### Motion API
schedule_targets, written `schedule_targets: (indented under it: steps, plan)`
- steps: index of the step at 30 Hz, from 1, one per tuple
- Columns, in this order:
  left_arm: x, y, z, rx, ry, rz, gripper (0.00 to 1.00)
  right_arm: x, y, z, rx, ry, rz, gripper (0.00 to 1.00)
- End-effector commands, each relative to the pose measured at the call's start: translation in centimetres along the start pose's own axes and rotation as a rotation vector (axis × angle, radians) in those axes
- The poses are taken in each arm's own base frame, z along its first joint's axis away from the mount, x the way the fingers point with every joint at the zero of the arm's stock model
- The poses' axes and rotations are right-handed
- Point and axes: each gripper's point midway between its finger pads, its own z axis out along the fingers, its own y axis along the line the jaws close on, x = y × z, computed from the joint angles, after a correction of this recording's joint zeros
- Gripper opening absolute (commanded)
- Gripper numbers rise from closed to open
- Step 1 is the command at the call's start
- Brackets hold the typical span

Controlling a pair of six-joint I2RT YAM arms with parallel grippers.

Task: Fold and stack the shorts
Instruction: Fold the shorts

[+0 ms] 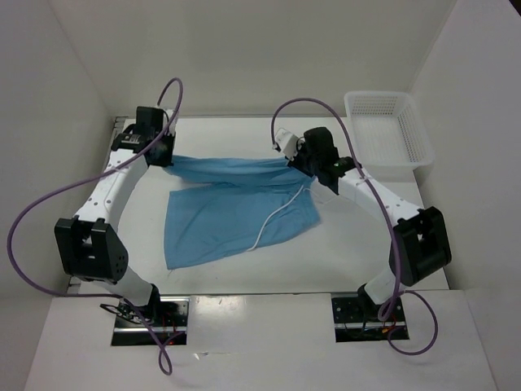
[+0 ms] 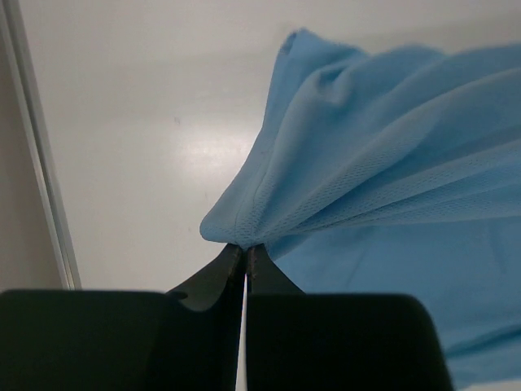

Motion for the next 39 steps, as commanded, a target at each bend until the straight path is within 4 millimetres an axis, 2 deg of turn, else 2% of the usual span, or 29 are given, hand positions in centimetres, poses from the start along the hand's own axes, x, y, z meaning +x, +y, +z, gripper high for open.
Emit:
schedule_targets:
  steps: [1,2,6,10,14,19,20,25,29,31,35,37,39]
  plan:
    - [3.3,0.3,-3.4,0.012,0.066,0.006,0.0,-0.1,3.7,-2.1,-0.124,-0.027,-0.091,0.01]
    - [4.5,0.1,-3.5,0.024,0.099,0.01,0.0,0.9,4.9,-2.4,-0.159,-0.017,-0.091,0.01]
    - [12.4,-0.4,-3.5,0.032,0.327,0.039,0.0,3.6,8.8,-3.0,-0.273,0.029,-0.142,0.01]
    - [18.1,-1.0,-3.6,0.032,0.485,0.087,0.0,6.7,11.3,-3.8,-0.349,0.093,-0.161,0.0]
    - [20.5,-2.0,-4.4,0.086,0.59,0.098,0.0,8.1,12.4,-4.4,-0.386,0.114,-0.185,0.0]
    - [21.8,-2.4,-5.4,0.113,0.663,0.1,0.0,9.2,11.6,-4.1,-0.335,0.153,-0.223,0.0]
    - [21.5,-2.3,-5.3,0.112,0.654,0.099,0.0,9.2,11.6,-4.1,-0.335,0.153,-0.223,0.0]
    - [22.2,-2.7,-6.6,0.142,0.707,0.095,0.0,9.0,12.5,-4.4,-0.385,0.139,-0.215,0.0]
    - [23.0,-2.9,-8.2,0.17,0.775,0.091,0.0,10.3,12.6,-4.6,-0.384,0.182,-0.243,0.0]
    - [23.2,-3.1,-8.4,0.181,0.785,0.088,0.0,10.0,13.1,-4.6,-0.407,0.16,-0.236,0.0]
    - [25.0,-3.6,-8.7,0.198,0.841,0.098,0.0,10.4,13.7,-4.6,-0.419,0.162,-0.225,0.0]
    - [26.1,-3.7,-9.0,0.202,0.884,0.11,0.06,10.9,13.8,-4.6,-0.419,0.175,-0.227,0.0]
    - [26.1,-3.7,-9.0,0.202,0.884,0.11,0.12,11.0,14.1,-4.8,-0.434,0.176,-0.225,0.04]
